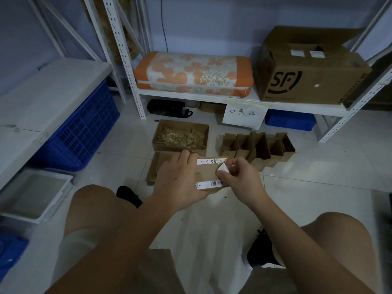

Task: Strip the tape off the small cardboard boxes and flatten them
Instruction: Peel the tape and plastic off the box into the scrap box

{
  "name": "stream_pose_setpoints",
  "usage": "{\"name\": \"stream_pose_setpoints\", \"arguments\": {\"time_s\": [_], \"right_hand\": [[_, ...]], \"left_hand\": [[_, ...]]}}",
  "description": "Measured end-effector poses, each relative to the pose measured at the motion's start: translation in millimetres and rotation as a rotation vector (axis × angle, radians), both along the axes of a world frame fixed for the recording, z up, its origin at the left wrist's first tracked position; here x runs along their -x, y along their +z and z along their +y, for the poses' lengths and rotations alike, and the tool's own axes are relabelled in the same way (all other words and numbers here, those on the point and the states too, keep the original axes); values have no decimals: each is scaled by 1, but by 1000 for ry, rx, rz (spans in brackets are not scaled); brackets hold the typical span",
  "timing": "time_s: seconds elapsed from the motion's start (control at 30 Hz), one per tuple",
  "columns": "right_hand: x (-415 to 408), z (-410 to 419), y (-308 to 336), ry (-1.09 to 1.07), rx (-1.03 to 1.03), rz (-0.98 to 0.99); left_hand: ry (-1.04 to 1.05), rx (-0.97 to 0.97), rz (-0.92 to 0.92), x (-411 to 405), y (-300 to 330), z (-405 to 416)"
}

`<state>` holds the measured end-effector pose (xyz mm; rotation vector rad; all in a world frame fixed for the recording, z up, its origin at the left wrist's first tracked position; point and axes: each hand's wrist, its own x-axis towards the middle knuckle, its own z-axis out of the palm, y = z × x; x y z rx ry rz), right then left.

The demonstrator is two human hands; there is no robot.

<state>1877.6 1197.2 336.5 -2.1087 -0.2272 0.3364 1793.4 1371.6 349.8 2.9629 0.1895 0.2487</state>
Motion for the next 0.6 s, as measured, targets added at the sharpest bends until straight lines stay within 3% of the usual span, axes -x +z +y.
{"name": "stream_pose_setpoints", "arguments": {"time_s": [0.17,0.3,0.43,0.6], "right_hand": [[3,1,-5,174,216,34],[6,-2,-10,211,320,-185],[7,-2,-9,153,283,-235],[-2,-10,-5,-27,170,-255]], "left_hand": [[-22,-36,-8,0,-5,1],[-44,-12,5,1,-9,0],[-83,-13,13,0,-5,4],[-76,118,55,2,-6,13]]}}
